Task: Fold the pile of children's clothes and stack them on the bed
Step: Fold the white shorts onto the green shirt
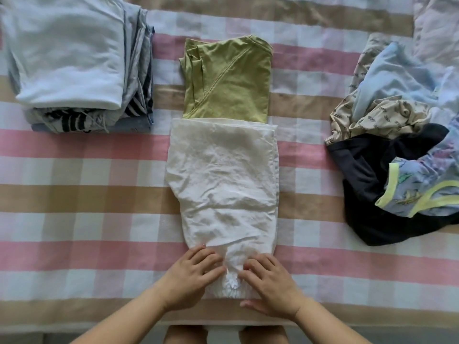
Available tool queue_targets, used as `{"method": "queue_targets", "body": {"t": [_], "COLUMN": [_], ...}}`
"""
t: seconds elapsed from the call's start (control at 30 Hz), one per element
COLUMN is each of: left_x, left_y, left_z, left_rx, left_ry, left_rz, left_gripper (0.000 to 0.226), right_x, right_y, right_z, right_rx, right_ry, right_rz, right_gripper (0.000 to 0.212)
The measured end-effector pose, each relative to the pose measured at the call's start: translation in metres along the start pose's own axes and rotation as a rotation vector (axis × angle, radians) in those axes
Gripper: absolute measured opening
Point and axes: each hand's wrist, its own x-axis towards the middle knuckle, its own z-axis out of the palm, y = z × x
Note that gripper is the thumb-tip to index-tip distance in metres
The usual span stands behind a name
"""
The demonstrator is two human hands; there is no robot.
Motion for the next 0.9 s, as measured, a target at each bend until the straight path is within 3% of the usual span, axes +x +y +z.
{"method": "queue_targets", "body": {"t": [0.07, 0.2, 0.33, 0.43, 0.5, 0.67, 0.77, 0.9], "left_x": [-0.007, -0.002, 0.009, 0.014, 0.022, 0.081, 0.123, 0.153], "left_y": [-0.012, -0.019, -0.007, -0.002, -0.002, -0.034, -0.074, -0.117], "left_z": [0.000, 0.002, -0.003, -0.018, -0.032, -0.073, -0.085, -0.075], "left_rx": [0.040, 0.022, -0.148, -0.424, -0.545, -0.580, -0.541, -0.454], "left_ry": [-0.077, -0.025, 0.128, 0.253, 0.342, 0.639, 0.682, 0.605], "left_rz": [0.012, -0.090, -0.286, -0.497, -0.600, -0.771, -0.877, -0.944], "left_gripper": [0.039, 0.029, 0.022, 0.035, 0.035, 0.026, 0.031, 0.032], "right_x": [-0.008, -0.002, 0.014, 0.021, 0.032, 0.099, 0.144, 0.182], "right_y": [0.012, 0.020, 0.014, 0.014, 0.016, 0.041, 0.074, 0.109], "right_z": [0.006, 0.009, 0.001, -0.018, -0.039, -0.088, -0.096, -0.085], "right_rx": [-0.062, -0.068, 0.102, 0.347, 0.445, 0.615, 0.599, 0.522], "right_ry": [-0.069, 0.041, 0.201, 0.326, 0.401, 0.625, 0.588, 0.493], "right_rz": [-0.017, 0.063, 0.193, 0.350, 0.396, 0.556, 0.688, 0.865], "right_gripper": [0.053, 0.029, 0.018, 0.006, 0.018, 0.012, 0.022, 0.026]}}
